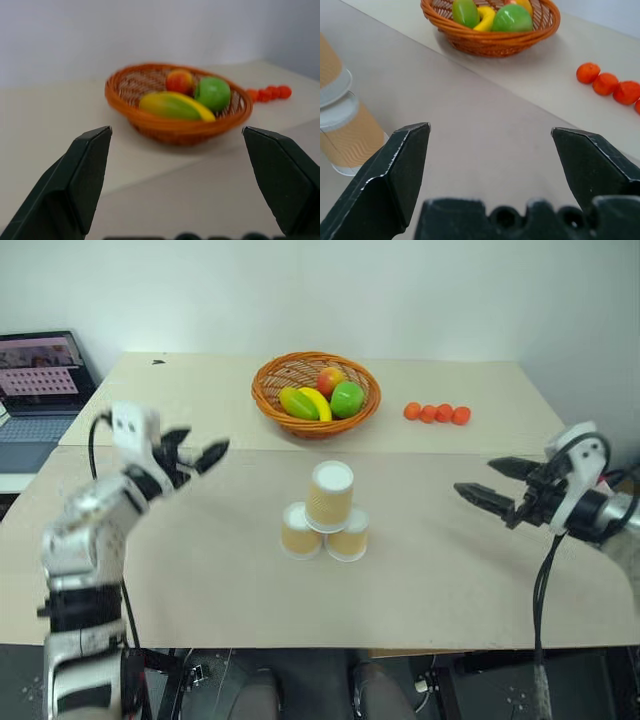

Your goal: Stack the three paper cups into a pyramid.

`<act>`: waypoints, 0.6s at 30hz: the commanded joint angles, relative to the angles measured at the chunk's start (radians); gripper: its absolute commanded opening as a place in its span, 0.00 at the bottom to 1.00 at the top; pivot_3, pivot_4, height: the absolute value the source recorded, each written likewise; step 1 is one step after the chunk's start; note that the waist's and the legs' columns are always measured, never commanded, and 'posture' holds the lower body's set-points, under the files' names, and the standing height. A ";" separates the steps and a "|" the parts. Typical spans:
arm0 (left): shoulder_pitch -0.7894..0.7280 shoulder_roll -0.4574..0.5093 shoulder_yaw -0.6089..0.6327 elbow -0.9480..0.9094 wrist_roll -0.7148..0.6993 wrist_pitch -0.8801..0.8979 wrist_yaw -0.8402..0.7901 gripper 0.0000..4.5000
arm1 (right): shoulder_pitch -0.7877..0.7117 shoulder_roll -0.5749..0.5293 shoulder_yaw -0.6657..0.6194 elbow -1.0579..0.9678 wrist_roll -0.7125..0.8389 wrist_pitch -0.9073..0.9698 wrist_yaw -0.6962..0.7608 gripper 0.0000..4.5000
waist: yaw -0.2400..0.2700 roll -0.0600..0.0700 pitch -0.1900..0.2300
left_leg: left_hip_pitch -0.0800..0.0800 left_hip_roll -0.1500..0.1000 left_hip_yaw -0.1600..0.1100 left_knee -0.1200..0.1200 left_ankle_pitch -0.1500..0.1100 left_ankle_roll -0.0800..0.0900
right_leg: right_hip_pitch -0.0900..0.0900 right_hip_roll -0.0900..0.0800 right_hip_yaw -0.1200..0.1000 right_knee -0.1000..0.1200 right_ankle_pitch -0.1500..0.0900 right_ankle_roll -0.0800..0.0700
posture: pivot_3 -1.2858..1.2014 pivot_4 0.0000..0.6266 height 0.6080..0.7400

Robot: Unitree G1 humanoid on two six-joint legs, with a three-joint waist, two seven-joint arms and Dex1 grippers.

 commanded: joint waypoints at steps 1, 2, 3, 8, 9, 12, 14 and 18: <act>0.120 -0.021 0.005 -0.180 0.030 -0.054 0.048 0.99 | 0.038 0.061 -0.024 -0.045 -0.012 -0.063 -0.037 1.00 | 0.004 0.000 0.000 | 0.000 0.000 0.000 0.000 0.000 0.000 | 0.000 0.000 0.000 0.000 0.000 0.000 | 0.52 0.24 0.95; 0.158 -0.041 0.015 -0.193 0.033 -0.055 0.074 0.99 | 0.063 0.079 -0.033 -0.057 -0.012 -0.070 -0.041 1.00 | 0.006 0.000 0.000 | 0.000 0.000 0.000 0.000 0.000 0.000 | 0.000 0.000 0.000 0.000 0.000 0.000 | 0.52 0.24 0.95; 0.180 -0.054 0.021 -0.197 0.038 -0.059 0.092 0.99 | 0.081 0.088 -0.038 -0.066 -0.014 -0.075 -0.042 1.00 | 0.014 0.000 0.000 | 0.000 0.000 0.000 0.000 0.000 0.000 | 0.000 0.000 0.000 0.000 0.000 0.000 | 0.52 0.24 0.95; 0.246 -0.104 0.012 -0.221 0.075 -0.110 0.159 0.99 | 0.165 0.138 -0.092 -0.102 0.002 -0.081 -0.082 1.00 | 0.021 0.000 0.000 | 0.004 0.000 0.000 0.000 0.001 -0.001 | 0.004 0.000 0.000 0.000 0.001 -0.001 | 0.52 0.24 0.95; 0.258 -0.111 0.005 -0.219 0.087 -0.124 0.168 0.99 | 0.182 0.148 -0.103 -0.115 0.008 -0.076 -0.093 1.00 | 0.020 0.000 0.000 | 0.006 0.000 0.000 0.000 0.001 -0.001 | 0.006 0.000 0.000 0.000 0.000 0.001 | 0.52 0.24 0.95; 0.290 -0.138 -0.016 -0.211 0.127 -0.167 0.199 0.99 | 0.222 0.178 -0.119 -0.154 0.015 -0.064 -0.128 1.00 | 0.017 0.000 0.000 | 0.006 0.000 0.001 0.001 0.001 -0.001 | 0.005 0.001 0.000 0.000 -0.002 0.004 | 0.52 0.24 0.95; 0.339 -0.191 -0.051 -0.204 0.172 -0.218 0.240 0.99 | 0.268 0.232 -0.096 -0.212 0.002 -0.066 -0.184 1.00 | 0.014 0.001 -0.002 | 0.006 0.000 0.001 0.000 0.001 -0.001 | 0.005 0.001 0.000 0.000 -0.002 0.004 | 0.52 0.24 0.95; 0.393 -0.247 -0.123 -0.219 0.213 -0.255 0.257 0.99 | 0.305 0.296 -0.054 -0.268 -0.027 -0.070 -0.251 1.00 | 0.011 0.001 -0.002 | 0.006 0.000 0.001 -0.001 0.001 -0.001 | 0.005 0.001 0.001 0.000 -0.002 0.003 | 0.52 0.24 0.95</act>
